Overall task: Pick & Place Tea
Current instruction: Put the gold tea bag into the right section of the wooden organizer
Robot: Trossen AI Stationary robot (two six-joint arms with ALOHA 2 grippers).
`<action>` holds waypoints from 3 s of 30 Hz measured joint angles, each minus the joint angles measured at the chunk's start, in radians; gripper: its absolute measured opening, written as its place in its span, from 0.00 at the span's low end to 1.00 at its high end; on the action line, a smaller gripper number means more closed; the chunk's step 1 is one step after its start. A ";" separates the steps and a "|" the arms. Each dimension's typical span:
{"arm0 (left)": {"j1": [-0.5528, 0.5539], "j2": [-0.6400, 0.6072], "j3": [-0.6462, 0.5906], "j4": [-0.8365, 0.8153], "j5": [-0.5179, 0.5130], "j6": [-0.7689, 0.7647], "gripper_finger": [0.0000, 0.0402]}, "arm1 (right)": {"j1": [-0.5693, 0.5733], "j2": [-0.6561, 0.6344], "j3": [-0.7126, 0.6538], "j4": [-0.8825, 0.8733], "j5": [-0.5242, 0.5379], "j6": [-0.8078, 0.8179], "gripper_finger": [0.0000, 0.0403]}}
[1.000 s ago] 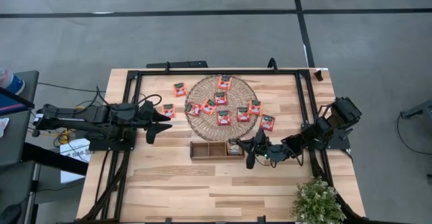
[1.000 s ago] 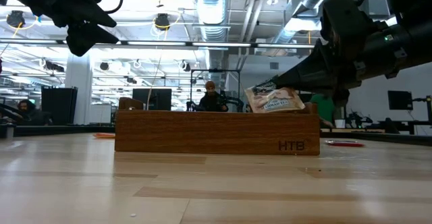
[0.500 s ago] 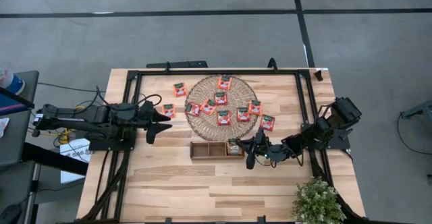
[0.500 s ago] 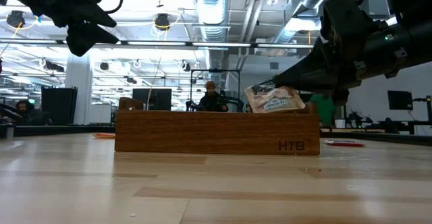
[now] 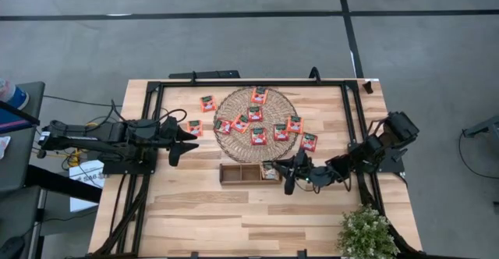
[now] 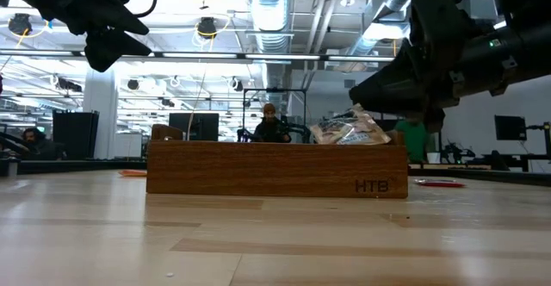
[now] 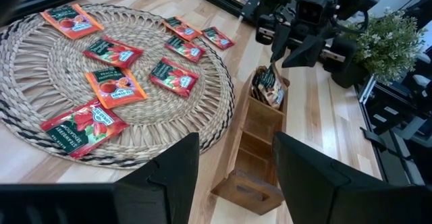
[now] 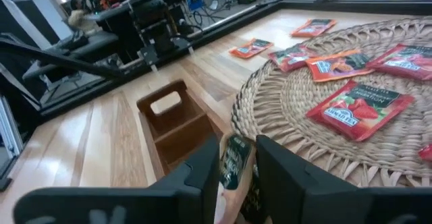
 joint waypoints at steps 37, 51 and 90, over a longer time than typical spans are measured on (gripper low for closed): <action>0.000 0.000 0.000 0.000 0.003 0.007 0.45 | -0.059 -0.120 0.487 -1.193 -0.478 0.207 0.00; 0.000 0.000 0.000 -0.012 0.002 0.007 0.45 | -0.120 -0.015 0.532 -1.218 -0.578 0.239 0.00; 0.000 0.000 0.000 -0.030 0.004 0.012 0.45 | -0.133 0.025 0.735 -1.516 -0.470 0.169 0.00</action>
